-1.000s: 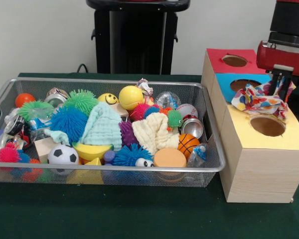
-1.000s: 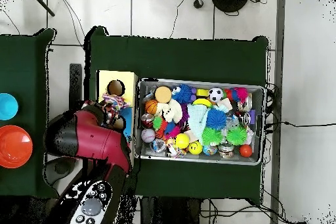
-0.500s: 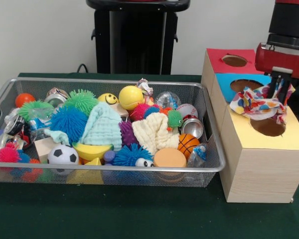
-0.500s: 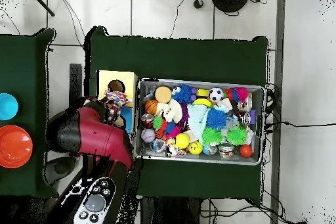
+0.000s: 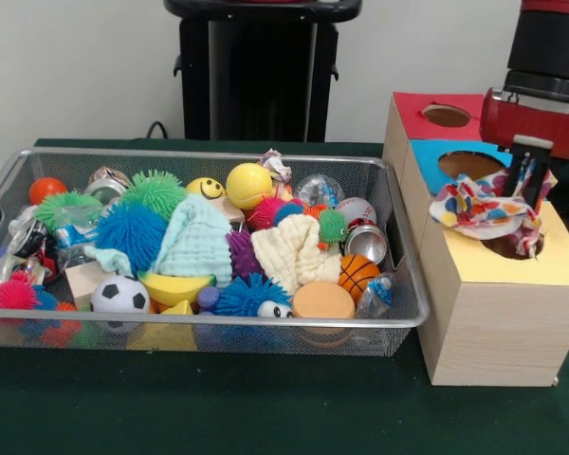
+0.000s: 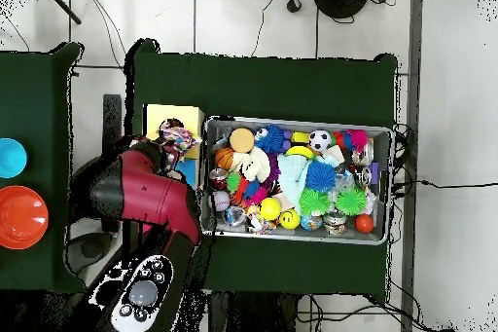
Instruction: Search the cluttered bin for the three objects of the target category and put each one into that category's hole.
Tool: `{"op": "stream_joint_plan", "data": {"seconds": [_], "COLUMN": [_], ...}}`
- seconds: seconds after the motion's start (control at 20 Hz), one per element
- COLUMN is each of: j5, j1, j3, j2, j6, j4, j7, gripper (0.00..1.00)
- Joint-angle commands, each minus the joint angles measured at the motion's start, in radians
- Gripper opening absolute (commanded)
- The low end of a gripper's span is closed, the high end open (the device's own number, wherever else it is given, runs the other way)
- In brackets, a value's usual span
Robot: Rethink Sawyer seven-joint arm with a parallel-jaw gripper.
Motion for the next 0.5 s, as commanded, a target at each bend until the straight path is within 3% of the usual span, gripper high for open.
{"op": "stream_joint_plan", "data": {"seconds": [0.05, 0.5], "j5": [-0.019, -0.018], "j1": [-0.053, -0.076], "j3": [0.054, 0.072], "j2": [0.066, 0.125], "j6": [-0.031, -0.09], "j4": [-0.049, -0.084], "j7": [0.174, 0.177], "gripper": [0.0, 0.0]}}
